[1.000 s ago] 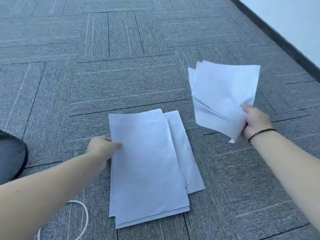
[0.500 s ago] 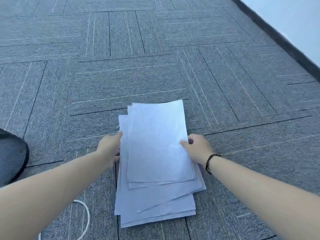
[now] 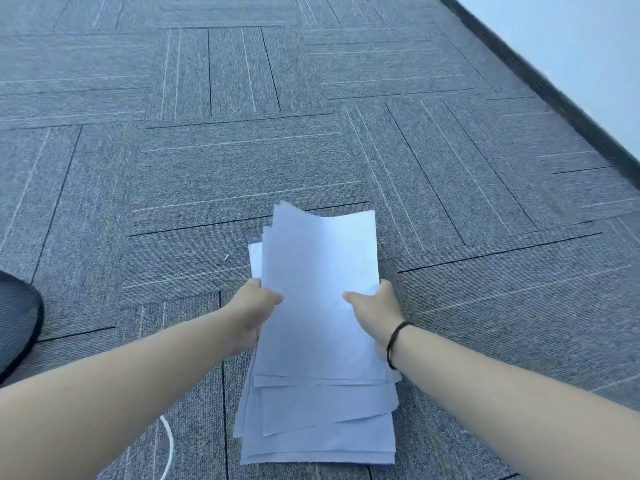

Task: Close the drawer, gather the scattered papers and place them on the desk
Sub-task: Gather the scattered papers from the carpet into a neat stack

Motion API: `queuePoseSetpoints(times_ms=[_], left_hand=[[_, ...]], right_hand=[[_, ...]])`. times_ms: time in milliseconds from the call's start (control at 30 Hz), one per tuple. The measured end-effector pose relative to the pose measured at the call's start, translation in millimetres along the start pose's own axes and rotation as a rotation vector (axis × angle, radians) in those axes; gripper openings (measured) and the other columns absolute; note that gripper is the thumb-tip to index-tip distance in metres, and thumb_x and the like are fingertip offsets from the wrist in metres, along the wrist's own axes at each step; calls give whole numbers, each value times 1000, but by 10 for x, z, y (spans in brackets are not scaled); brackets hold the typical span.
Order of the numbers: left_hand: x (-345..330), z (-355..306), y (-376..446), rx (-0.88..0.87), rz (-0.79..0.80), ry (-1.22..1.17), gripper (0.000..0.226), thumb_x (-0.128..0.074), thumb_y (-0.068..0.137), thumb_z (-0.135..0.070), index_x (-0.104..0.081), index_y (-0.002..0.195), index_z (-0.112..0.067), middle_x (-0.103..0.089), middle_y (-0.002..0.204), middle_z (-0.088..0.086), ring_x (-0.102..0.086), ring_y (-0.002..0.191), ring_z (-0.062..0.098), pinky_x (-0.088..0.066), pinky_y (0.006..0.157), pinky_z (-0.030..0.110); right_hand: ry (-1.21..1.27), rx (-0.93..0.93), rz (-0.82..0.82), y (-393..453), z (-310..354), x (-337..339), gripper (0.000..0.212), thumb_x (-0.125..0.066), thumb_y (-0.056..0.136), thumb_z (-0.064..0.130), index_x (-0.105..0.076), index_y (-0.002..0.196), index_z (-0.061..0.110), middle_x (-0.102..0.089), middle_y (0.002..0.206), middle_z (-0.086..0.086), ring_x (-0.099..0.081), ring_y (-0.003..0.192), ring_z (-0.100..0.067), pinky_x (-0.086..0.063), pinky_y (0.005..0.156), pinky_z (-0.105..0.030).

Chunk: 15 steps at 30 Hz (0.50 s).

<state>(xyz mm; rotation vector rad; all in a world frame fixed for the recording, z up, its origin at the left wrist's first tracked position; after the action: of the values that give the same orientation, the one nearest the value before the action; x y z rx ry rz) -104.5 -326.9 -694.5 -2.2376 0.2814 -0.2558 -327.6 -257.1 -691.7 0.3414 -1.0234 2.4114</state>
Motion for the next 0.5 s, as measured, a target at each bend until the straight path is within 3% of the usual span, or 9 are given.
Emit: queuePoseSetpoints(times_ms=[67, 133, 233, 300, 400, 500], left_hand=[[98, 33, 27, -25, -91, 51, 29, -58, 93, -9, -54, 121, -11, -69, 114, 15, -69, 96, 35, -60, 83, 49], [238, 7, -11, -71, -208, 173, 25, -62, 85, -17, -59, 110, -15, -69, 108, 11, -66, 87, 28, -58, 76, 40], [363, -44, -66, -101, -296, 291, 14, -63, 74, -25, -60, 88, -27, -66, 110, 9, -67, 90, 29, -58, 71, 36], [398, -64, -72, -103, -303, 262, 8, -65, 80, -18, -60, 84, -23, -69, 106, 11, -69, 87, 30, -57, 67, 34], [417, -43, -45, -55, -272, 139, 7, -66, 82, -11, -64, 88, -15, -74, 100, 14, -72, 87, 34, -62, 76, 46], [405, -18, -28, -30, -259, 28, 8, -66, 86, -7, -62, 86, -13, -73, 101, 14, -70, 81, 31, -60, 67, 38]], right_hand=[[-92, -40, 25, -78, -58, -44, 61, -71, 82, 27, -43, 132, 4, -59, 125, -9, -60, 113, -29, -48, 99, -40], [-155, -90, 60, -92, -118, -45, 53, -69, 82, 26, -51, 126, 1, -64, 120, -14, -63, 109, -31, -52, 95, -42], [-146, -132, 136, -79, -148, -64, 44, -71, 82, 27, -57, 117, 4, -65, 117, -9, -62, 101, -27, -50, 85, -36], [-251, -70, 113, -77, -78, -67, 37, -68, 78, 30, -58, 108, 9, -60, 122, -7, -60, 105, -27, -51, 90, -37], [-650, 117, 11, -79, 145, -58, 32, -56, 82, 33, -55, 109, 15, -42, 133, -6, -48, 119, -31, -43, 99, -41], [-601, 149, -6, -18, 323, -23, 10, -53, 85, 25, -47, 90, 19, -41, 132, -10, -52, 109, -31, -44, 97, -39]])
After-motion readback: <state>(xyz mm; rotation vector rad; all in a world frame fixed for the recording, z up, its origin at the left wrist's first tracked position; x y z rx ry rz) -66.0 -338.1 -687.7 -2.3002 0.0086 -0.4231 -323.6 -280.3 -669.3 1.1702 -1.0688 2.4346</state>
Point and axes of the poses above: each hand's wrist, its own y-axis towards the middle knuckle, its own x-axis out of the back of the hand, z = x × y, the point moved 8 cm from there along y, towards the middle knuckle
